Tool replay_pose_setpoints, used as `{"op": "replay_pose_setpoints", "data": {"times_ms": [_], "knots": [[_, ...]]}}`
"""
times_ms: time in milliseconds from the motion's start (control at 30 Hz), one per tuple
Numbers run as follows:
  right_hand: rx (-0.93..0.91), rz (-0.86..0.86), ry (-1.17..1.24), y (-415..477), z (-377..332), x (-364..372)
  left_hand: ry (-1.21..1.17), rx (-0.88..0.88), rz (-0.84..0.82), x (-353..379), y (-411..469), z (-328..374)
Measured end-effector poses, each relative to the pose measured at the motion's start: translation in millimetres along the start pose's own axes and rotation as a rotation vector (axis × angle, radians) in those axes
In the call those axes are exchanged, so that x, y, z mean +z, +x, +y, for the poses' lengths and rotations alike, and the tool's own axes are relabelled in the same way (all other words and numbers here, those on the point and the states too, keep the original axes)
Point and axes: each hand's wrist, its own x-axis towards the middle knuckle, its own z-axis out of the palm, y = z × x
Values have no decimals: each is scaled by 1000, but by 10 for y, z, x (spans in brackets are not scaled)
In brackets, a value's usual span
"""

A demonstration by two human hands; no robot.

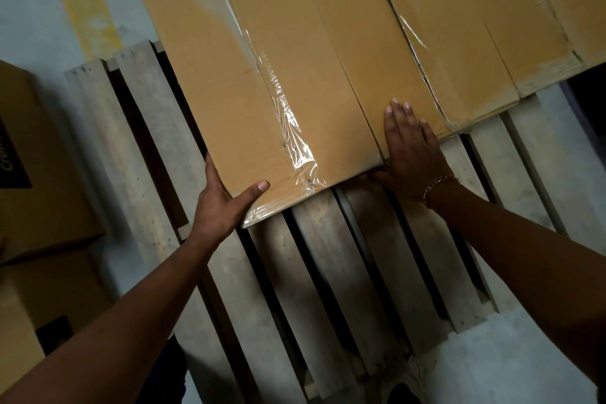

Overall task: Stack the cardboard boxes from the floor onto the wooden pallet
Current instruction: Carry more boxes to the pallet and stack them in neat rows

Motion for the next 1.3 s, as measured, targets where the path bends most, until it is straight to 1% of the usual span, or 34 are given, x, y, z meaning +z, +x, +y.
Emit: {"op": "replay_pose_setpoints", "data": {"times_ms": [167,333,433,633,700,900,1033,1133,1300], "knots": [[-5,-44,14,-5,-5,-49,-8,1,-2,7,-7,-7],[7,-148,25,3,-34,-212,-14,-13,-48,-61,75,14],[11,-149,57,-44,-89,-355,-14,-25,-95,-125,53,44],[133,-155,151,-243,-402,-774,1,-136,-144,-399,-99,166],[174,-152,183,-339,-550,-963,64,-131,-149,-536,-191,261],[252,-154,294,-607,-1049,-1577,408,11,-202,-1119,-482,561],[245,-152,358,-744,-1316,-1897,513,56,-176,-1485,-710,758],[182,-141,433,-917,-1496,-2062,499,32,-124,-1614,-1014,836],[61,-196,537,-1316,-1668,-2138,462,14,6,-1615,-1761,864]]}}
